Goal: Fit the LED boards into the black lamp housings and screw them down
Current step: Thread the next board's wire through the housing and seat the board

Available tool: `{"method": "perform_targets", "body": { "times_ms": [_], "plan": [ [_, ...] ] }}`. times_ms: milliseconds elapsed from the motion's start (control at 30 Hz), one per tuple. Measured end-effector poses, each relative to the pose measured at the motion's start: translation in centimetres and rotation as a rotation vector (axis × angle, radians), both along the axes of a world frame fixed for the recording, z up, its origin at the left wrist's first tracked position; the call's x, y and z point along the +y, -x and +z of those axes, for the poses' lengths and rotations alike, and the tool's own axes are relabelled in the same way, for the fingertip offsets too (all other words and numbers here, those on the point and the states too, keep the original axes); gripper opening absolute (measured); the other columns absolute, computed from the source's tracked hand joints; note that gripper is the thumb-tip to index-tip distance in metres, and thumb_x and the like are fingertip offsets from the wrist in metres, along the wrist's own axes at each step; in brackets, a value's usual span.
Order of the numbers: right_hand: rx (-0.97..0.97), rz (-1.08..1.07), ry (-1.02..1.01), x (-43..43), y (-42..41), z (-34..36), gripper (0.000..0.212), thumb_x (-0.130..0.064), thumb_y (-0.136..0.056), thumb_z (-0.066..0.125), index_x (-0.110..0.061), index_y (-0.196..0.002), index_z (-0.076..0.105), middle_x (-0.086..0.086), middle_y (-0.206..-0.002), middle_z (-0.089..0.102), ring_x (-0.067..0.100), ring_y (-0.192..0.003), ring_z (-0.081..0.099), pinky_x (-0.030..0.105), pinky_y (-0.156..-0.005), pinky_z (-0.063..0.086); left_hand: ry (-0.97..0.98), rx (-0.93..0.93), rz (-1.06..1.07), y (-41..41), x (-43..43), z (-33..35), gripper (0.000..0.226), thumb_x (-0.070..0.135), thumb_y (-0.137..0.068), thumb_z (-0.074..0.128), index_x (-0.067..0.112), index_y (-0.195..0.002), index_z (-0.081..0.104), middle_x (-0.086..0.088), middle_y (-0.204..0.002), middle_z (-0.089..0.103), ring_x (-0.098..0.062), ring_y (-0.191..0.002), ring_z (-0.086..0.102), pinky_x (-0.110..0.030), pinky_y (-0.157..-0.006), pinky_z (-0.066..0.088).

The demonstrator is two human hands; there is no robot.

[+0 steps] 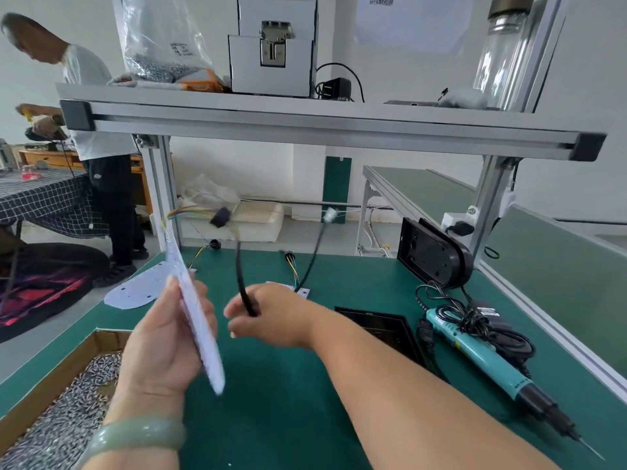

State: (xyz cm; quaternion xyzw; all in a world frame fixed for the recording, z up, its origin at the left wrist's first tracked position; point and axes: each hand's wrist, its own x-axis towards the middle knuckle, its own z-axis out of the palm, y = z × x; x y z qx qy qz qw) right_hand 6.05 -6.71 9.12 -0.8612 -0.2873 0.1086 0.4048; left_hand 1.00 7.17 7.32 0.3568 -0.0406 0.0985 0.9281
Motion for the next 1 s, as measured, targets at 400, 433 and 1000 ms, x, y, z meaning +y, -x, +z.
{"method": "perform_targets", "body": {
  "times_ms": [400, 433, 1000],
  "plan": [
    [0.488, -0.54, -0.787, -3.7, 0.0, 2.5, 0.024, -0.02, -0.1, 0.038, -0.017, -0.082, 0.053, -0.006, -0.05, 0.044, 0.009, -0.041, 0.045, 0.037, -0.062, 0.051, -0.056, 0.173, -0.074, -2.1, -1.1, -3.0, 0.022, 0.015, -0.091, 0.048, 0.013, -0.09, 0.07, 0.0, -0.077, 0.075, -0.012, -0.066, 0.072, -0.032, -0.054, 0.059],
    [0.577, -0.534, -0.846, -4.1, 0.2, 3.4, 0.026, -0.017, -0.1, 0.035, -0.016, -0.079, 0.051, -0.006, -0.047, 0.041, 0.009, -0.038, 0.042, 0.042, -0.063, 0.052, -0.093, 0.15, -0.106, -2.0, -1.4, -3.1, 0.024, 0.016, -0.085, 0.051, 0.012, -0.084, 0.075, -0.002, -0.078, 0.075, -0.013, -0.066, 0.072, -0.032, -0.054, 0.059],
    [0.491, -0.68, -0.849, -13.0, 2.6, 3.6, 0.033, -0.042, -0.103, 0.037, -0.013, -0.1, 0.053, 0.011, -0.093, 0.067, 0.027, -0.079, 0.068, 0.035, -0.065, 0.054, -0.541, 0.163, 0.266, -2.9, -2.0, -3.9, 0.04, 0.038, -0.094, 0.053, -0.001, -0.092, 0.056, -0.011, -0.084, 0.061, -0.023, -0.075, 0.056, -0.039, -0.073, 0.047]
  ]
}}
